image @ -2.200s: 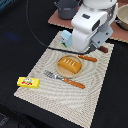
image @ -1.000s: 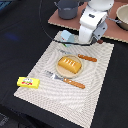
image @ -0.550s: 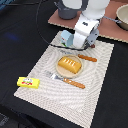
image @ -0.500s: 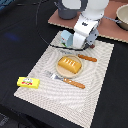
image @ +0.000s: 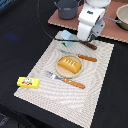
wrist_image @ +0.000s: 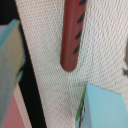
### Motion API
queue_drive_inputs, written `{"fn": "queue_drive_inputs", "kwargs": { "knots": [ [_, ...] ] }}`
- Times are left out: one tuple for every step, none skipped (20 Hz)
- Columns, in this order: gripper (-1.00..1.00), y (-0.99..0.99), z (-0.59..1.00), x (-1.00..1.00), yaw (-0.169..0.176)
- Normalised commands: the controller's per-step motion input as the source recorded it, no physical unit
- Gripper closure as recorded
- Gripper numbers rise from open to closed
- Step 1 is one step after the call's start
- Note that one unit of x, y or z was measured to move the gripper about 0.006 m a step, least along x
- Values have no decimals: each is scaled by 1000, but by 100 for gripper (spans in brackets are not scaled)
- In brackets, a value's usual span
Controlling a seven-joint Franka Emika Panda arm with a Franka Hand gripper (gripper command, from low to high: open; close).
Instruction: Interact with the objects in diverse but meaningful ways.
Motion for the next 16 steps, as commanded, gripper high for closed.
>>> {"fn": "queue_drive_inputs", "kwargs": {
  "knots": [
    [-100,0,160,-1000,0],
    [-100,0,166,-1000,-2],
    [-100,0,171,-1000,-10],
    [-100,0,186,-1000,-16],
    [-100,0,203,-1000,-17],
    [-100,0,217,-1000,-21],
    [-100,0,211,-1000,-25],
    [-100,-20,203,-1000,-30],
    [-100,-43,197,-1000,-33],
    [-100,-51,189,-1000,-33],
    [-100,-51,186,-1000,-32],
    [-100,-60,351,-989,-44],
    [-100,-77,583,-817,-102],
    [-100,-114,643,-663,-142],
    [-100,-134,609,-540,-177],
    [-100,-169,551,-406,-225]
  ]
}}
